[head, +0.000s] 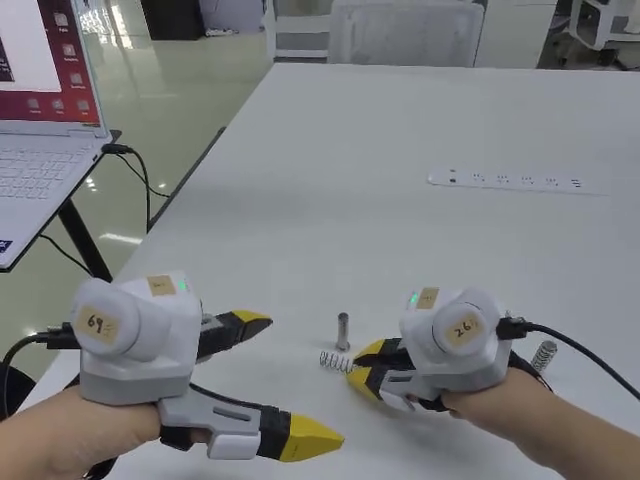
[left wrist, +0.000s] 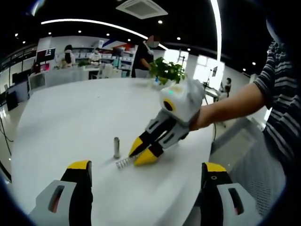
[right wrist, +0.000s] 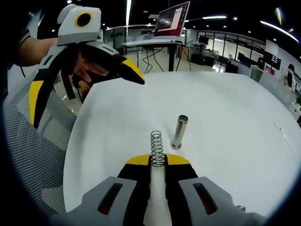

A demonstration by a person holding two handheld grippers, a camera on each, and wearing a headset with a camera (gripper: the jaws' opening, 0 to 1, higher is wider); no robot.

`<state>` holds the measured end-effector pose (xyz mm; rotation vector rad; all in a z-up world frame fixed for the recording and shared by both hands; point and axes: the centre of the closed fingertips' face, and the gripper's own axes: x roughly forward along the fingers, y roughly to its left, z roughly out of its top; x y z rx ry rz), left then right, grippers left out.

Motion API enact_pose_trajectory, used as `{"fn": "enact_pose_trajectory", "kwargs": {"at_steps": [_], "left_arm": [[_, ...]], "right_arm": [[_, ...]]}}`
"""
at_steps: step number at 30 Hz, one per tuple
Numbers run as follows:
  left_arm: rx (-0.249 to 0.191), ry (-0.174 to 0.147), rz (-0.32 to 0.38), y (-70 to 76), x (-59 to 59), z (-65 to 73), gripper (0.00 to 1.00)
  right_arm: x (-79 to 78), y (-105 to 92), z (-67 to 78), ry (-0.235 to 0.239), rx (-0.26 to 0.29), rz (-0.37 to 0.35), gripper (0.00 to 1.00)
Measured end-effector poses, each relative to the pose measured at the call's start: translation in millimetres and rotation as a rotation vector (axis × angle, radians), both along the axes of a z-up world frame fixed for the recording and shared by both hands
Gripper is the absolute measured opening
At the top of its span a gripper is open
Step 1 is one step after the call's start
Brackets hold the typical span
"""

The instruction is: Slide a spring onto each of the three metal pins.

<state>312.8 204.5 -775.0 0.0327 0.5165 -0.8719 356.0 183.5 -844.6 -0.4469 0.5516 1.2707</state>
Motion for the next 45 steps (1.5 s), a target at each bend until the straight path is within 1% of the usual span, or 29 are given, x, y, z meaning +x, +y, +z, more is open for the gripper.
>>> {"fn": "enact_pose_trajectory", "kwargs": {"at_steps": [2, 6, 8, 10, 11, 13, 17, 22, 23, 24, 25, 29, 33, 38, 41, 45], "left_arm": [[-0.004, -0.001, -0.003, -2.1, -0.8, 1.3, 0.93], [-0.004, -0.001, -0.003, -3.7, -2.4, 2.6, 0.93], [-0.007, -0.002, 0.001, -3.8, -1.9, 2.6, 0.92], [-0.008, -0.001, 0.005, -4.5, -1.8, 1.9, 0.92], [-0.010, -0.001, 0.007, -5.8, -1.9, 2.0, 0.92], [-0.018, -0.001, 0.005, -9.3, -2.3, 2.4, 0.92], [-0.018, 0.002, -0.011, -15.8, -3.4, 0.8, 0.91], [-0.023, 0.003, -0.024, -21.4, -0.8, 2.2, 0.89], [-0.025, 0.004, -0.027, -22.4, -0.3, 2.2, 0.89], [-0.024, 0.009, -0.032, -23.8, 0.4, 1.0, 0.89], [-0.023, 0.009, -0.035, -24.7, 0.3, 0.7, 0.88], [-0.028, 0.008, -0.058, -30.4, 0.6, 1.6, 0.83], [-0.028, 0.009, -0.078, -36.9, 2.3, 0.8, 0.82], [-0.025, 0.007, -0.113, -46.4, 3.0, 1.0, 0.79], [-0.035, 0.003, -0.131, -53.0, 4.0, 2.8, 0.74], [-0.044, -0.004, -0.171, -65.0, 1.0, 3.6, 0.67]], "right_arm": [[-1.5, -1.1, 3.2, -0.006, 0.000, 0.009, 0.08], [-5.3, -6.8, 14.0, -0.012, 0.009, 0.030, 0.07], [-6.6, -11.3, 22.5, -0.020, 0.016, 0.040, 0.07], [-6.3, -15.6, 30.7, -0.018, 0.030, 0.040, 0.07], [-5.1, -18.3, 35.2, -0.026, 0.035, 0.046, 0.07], [-3.5, -23.4, 43.3, -0.026, 0.045, 0.039, 0.07], [0.0, -34.2, 57.1, -0.042, 0.059, 0.027, 0.07], [-2.4, -51.0, 69.2, -0.048, 0.071, 0.031, 0.07], [-3.6, -53.1, 72.1, -0.059, 0.083, 0.040, 0.08], [-5.4, -56.4, 76.1, -0.062, 0.107, 0.048, 0.08], [-6.3, -60.0, 76.0, -0.052, 0.106, 0.049, 0.08], [-7.0, -74.8, 74.5, -0.060, 0.086, 0.060, 0.07], [-11.8, -87.7, 72.7, -0.079, 0.048, 0.101, 0.07], [-20.8, -95.9, 68.1, -0.092, 0.001, 0.162, 0.07], [-29.7, -99.1, 65.0, -0.093, -0.016, 0.193, 0.07], [-36.6, -103.7, 59.9, -0.092, -0.030, 0.205, 0.07]]}}
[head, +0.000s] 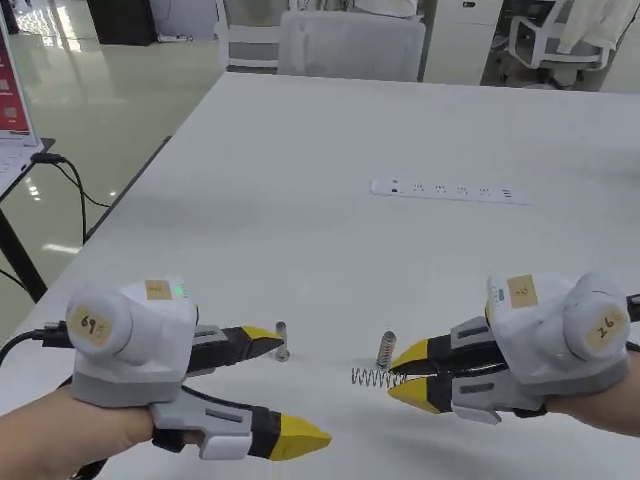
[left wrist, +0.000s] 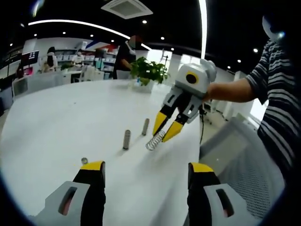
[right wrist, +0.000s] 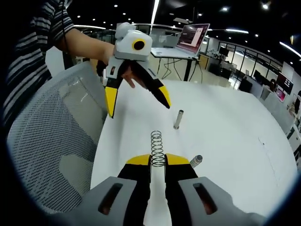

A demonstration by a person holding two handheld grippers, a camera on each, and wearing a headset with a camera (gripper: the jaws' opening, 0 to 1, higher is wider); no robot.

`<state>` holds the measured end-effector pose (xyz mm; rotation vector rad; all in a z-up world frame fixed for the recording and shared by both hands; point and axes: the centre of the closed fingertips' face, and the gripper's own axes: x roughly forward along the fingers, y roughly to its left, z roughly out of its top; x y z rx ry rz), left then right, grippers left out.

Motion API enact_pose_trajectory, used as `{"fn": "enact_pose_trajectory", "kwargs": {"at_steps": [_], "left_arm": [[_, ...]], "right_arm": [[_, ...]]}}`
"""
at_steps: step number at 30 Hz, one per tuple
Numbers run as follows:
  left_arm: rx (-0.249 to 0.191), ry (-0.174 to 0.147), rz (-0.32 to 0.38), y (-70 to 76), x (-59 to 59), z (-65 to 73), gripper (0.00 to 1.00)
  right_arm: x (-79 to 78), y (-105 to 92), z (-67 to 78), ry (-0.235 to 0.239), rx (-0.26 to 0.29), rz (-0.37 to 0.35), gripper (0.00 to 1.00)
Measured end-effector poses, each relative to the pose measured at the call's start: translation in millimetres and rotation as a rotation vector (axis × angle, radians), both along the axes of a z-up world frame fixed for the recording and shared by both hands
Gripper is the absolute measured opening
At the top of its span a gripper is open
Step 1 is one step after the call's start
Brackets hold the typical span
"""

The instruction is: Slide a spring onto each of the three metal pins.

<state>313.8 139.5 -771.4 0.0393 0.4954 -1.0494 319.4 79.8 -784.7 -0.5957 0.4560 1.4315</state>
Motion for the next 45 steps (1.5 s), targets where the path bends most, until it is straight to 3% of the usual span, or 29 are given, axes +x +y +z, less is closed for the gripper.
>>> {"fn": "enact_pose_trajectory", "kwargs": {"at_steps": [4, 8, 20, 36, 45], "left_arm": [[0.003, 0.002, -0.058, -12.4, -3.8, -3.1, 0.56], [-0.032, 0.008, -0.082, -22.7, -3.3, 1.6, 0.38], [-0.044, -0.010, -0.170, -55.3, -3.6, 2.8, 0.26], [-0.076, -0.021, -0.212, -69.1, -6.0, 5.2, 0.07], [-0.073, -0.057, -0.248, -72.1, -10.1, 6.5, 0.04]], "right_arm": [[-3.7, -5.1, -0.9, 0.009, 0.004, -0.009, 0.07], [-7.2, -7.9, 0.7, 0.011, 0.012, -0.013, 0.07], [-16.0, -8.7, 7.6, 0.009, 0.032, 0.005, 0.08], [-21.9, -7.8, 15.5, 0.017, 0.050, 0.023, 0.08], [-24.3, -10.9, 15.2, 0.026, 0.051, 0.016, 0.08]]}}
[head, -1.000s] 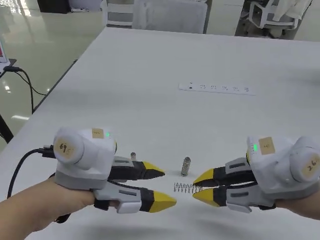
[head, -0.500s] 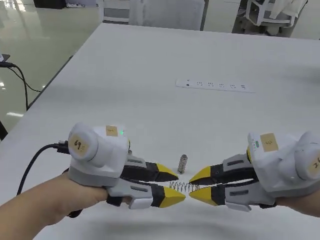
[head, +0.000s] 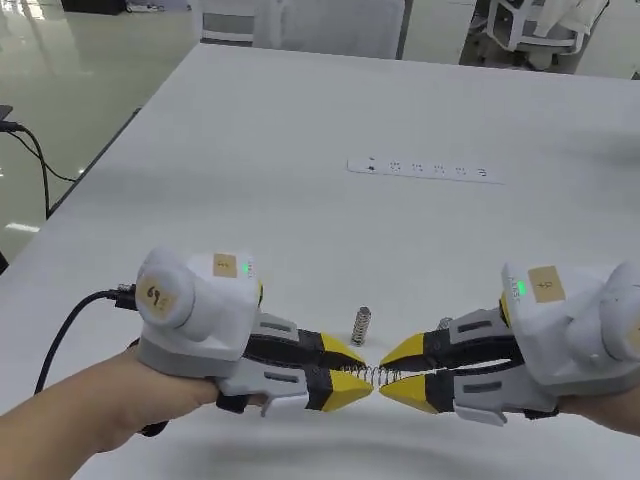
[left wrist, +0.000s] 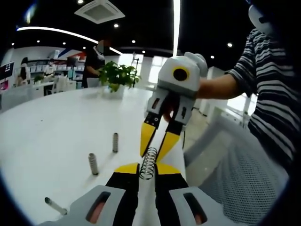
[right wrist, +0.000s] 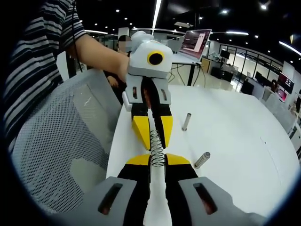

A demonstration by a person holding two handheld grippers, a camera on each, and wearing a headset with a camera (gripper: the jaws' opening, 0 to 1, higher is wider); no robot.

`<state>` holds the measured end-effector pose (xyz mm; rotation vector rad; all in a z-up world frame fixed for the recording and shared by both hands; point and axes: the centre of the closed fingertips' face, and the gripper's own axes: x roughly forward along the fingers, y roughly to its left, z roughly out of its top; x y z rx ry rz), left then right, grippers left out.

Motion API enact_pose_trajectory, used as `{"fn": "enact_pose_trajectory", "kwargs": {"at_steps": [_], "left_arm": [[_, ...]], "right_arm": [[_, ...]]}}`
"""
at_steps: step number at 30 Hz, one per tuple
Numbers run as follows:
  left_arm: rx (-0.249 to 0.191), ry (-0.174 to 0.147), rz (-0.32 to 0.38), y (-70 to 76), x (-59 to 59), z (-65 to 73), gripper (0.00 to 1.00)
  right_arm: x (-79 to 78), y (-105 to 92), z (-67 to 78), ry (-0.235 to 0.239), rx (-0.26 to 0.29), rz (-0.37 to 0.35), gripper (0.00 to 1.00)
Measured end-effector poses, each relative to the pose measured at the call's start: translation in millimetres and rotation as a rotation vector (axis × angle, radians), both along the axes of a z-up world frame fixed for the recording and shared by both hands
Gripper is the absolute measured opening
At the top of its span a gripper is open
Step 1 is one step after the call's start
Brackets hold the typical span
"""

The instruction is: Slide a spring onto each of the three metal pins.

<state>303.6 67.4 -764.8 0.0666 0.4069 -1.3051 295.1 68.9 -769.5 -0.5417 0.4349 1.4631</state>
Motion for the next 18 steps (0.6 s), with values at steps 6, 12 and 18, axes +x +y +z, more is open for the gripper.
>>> {"fn": "enact_pose_trajectory", "kwargs": {"at_steps": [6, 12, 18], "left_arm": [[0.016, -0.020, -0.060, -0.9, -3.6, 2.2, 0.03], [0.020, -0.027, -0.062, 2.4, -1.1, 6.7, 0.03], [0.036, -0.027, -0.076, 3.6, -4.7, 5.3, 0.03]], "right_arm": [[-2.3, 0.4, 0.3, 0.015, 0.013, -0.016, 0.09], [-1.0, -6.7, -1.8, 0.023, 0.034, -0.056, 0.18], [-2.5, -7.7, -2.8, 0.034, 0.038, -0.065, 0.15]]}}
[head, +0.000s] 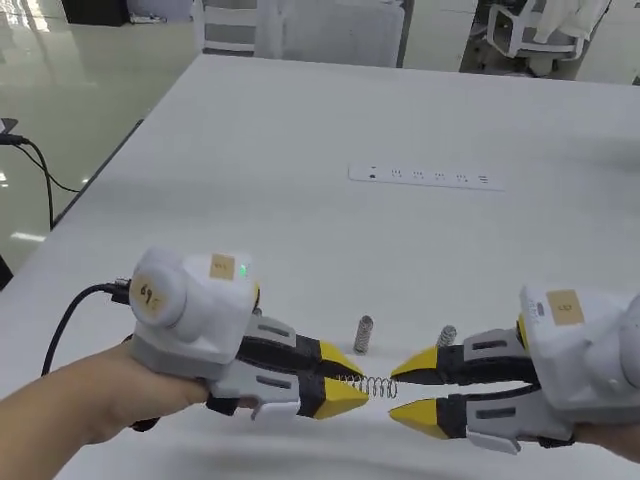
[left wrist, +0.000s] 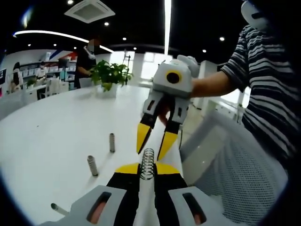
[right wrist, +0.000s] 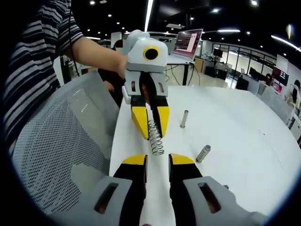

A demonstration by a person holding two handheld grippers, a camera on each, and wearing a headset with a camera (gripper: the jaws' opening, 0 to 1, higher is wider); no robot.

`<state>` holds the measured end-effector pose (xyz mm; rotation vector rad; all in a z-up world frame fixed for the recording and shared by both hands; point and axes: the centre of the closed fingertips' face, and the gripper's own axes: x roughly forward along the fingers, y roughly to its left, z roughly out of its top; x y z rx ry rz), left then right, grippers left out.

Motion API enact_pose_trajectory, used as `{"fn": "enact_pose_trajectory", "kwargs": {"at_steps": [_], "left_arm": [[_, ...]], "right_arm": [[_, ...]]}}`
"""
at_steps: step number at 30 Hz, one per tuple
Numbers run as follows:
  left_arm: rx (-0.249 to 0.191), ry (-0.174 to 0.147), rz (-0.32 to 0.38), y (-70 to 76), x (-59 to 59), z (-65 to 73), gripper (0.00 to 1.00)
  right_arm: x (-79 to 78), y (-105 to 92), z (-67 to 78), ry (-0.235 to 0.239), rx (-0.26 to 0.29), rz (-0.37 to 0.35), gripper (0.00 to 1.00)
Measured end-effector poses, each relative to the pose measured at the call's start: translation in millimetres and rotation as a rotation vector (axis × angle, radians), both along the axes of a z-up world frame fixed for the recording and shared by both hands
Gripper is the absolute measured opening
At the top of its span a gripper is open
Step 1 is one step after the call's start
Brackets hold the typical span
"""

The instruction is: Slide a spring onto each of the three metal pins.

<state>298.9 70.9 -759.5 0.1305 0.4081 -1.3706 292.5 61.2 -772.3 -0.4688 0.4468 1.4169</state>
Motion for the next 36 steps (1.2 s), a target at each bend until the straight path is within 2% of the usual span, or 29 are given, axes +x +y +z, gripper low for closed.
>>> {"fn": "enact_pose_trajectory", "kwargs": {"at_steps": [6, 11, 31, 36], "left_arm": [[0.006, -0.002, -0.005, -1.1, -2.3, 0.9, 0.03], [0.008, -0.001, -0.011, -1.2, -3.8, 1.3, 0.03], [0.013, 0.002, -0.016, -0.9, -7.3, -0.5, 0.03], [0.032, -0.006, -0.026, -0.5, -9.3, -3.6, 0.03]], "right_arm": [[-2.7, 5.0, 0.7, 0.000, 0.002, 0.022, 0.14], [-2.3, 5.3, 0.7, -0.004, -0.004, 0.029, 0.08], [-4.1, 4.7, 10.4, -0.001, 0.007, 0.030, 0.08], [-6.4, 7.1, 17.4, 0.002, 0.018, 0.039, 0.08]]}}
